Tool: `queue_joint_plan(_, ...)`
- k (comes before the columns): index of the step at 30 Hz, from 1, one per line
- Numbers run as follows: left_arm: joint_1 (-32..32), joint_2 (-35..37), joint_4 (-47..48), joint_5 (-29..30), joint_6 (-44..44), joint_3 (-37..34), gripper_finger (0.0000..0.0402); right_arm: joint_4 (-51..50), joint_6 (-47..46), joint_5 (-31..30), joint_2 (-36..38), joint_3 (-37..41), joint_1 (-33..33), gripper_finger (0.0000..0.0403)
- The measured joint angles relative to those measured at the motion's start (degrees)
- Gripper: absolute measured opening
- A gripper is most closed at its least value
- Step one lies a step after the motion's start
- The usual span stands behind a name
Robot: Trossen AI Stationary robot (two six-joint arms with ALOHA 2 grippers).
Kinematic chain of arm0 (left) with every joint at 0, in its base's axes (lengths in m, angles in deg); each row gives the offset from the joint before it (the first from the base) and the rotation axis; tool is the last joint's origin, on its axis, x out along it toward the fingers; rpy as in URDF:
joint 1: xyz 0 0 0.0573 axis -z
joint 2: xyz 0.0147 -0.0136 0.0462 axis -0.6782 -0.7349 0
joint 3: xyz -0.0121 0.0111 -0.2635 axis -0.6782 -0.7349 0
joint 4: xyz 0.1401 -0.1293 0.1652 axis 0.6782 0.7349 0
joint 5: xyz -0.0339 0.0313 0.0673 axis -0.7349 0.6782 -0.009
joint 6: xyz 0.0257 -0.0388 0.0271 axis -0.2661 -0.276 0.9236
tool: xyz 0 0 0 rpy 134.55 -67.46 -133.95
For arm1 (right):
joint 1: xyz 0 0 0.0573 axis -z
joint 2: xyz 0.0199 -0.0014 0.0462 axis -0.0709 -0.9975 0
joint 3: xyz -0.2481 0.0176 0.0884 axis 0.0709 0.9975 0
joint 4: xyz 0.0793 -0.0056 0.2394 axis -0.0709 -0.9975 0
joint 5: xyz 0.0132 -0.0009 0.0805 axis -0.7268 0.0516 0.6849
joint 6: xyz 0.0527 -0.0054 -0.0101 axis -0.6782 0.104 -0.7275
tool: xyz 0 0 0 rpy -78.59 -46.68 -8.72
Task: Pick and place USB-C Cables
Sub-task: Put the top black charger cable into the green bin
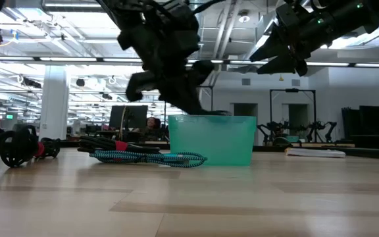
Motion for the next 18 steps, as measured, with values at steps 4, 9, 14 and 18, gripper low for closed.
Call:
queue_joint_plan(4, 0.49, -1.75, 0.34, 0.07, 1.09, 1.12, 0.0, 0.24, 0.11, 0.0, 0.0, 0.0, 0.0, 0.0281)
queue_joint_plan(9, 0.56, -3.19, 1.46, 0.4, 4.63, 1.32, 0.0, -1.3, 0.09, -0.02, 0.0, -0.02, 0.38, 0.0281)
queue_joint_plan(14, 0.59, -3.15, 2.3, 1.53, 7.7, 1.26, 0.0, -2.02, 0.09, -0.04, -0.02, 0.0, 0.35, 0.0281)
queue_joint_plan(18, 0.59, -3.15, 1.86, 0.96, 8.35, 1.26, 0.0, -2.05, 0.07, -0.05, -0.02, 0.0, 0.33, 0.0281)
